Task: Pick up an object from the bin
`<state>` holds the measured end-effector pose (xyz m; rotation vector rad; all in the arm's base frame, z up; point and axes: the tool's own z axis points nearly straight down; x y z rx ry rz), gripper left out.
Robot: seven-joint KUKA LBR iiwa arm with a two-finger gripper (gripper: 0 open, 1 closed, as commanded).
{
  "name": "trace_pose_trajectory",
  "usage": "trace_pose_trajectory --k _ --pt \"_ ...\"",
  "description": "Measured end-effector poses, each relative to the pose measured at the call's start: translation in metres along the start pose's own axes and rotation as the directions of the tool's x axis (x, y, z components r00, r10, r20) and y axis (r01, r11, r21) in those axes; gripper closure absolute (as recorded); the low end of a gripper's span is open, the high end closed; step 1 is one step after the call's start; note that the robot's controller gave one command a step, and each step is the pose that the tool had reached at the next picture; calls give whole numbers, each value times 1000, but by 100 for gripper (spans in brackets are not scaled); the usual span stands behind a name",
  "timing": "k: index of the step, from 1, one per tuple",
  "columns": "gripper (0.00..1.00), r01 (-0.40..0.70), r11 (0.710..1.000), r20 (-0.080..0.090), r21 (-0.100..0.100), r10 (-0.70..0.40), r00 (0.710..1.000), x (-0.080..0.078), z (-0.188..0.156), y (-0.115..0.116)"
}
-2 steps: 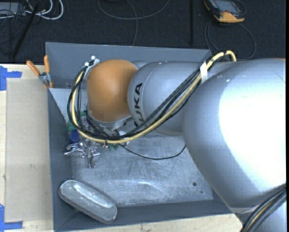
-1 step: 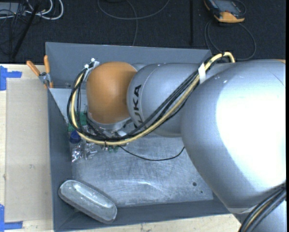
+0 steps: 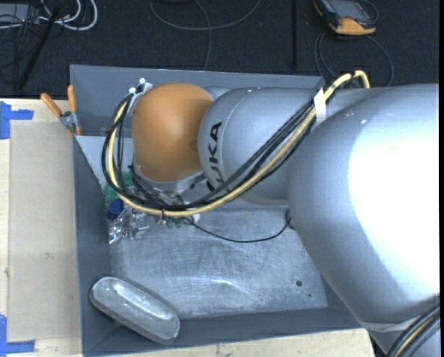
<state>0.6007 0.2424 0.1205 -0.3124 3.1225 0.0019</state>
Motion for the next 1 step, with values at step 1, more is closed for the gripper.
trace_pose_trajectory --k 1 --pt "100 19 1000 -1 0 -19 1000 5 -28 -2"
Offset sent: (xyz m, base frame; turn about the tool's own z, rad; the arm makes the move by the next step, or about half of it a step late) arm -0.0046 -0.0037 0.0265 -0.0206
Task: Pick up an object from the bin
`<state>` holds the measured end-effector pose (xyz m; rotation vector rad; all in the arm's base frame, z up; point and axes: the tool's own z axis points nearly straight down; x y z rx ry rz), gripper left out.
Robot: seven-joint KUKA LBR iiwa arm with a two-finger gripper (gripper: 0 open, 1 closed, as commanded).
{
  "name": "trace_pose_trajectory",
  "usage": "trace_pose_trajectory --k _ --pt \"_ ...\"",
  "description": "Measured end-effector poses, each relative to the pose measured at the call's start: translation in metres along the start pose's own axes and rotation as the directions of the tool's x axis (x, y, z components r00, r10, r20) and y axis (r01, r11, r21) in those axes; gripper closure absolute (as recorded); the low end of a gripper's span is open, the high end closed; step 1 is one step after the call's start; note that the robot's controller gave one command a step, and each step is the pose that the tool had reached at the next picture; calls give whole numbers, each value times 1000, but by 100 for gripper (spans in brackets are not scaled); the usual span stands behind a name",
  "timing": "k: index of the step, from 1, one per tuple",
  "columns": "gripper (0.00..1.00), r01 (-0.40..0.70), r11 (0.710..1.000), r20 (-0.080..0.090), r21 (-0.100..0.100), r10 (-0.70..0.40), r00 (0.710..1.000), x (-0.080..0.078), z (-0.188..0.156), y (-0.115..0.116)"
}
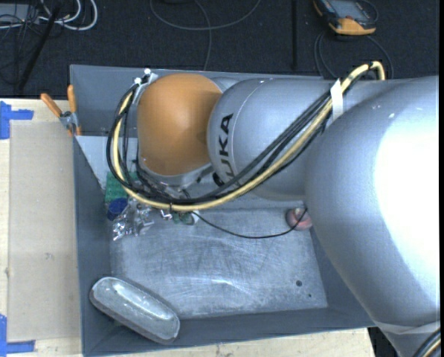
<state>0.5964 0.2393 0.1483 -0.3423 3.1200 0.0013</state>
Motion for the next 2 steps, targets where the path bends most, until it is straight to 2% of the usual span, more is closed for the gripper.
trace_pose_trajectory --k 1,2 --pt "100 64 998 2 0 -64 998 -1 -43 -10" --pt "100 335 942 3 1 -335 942 25 -106 -36"
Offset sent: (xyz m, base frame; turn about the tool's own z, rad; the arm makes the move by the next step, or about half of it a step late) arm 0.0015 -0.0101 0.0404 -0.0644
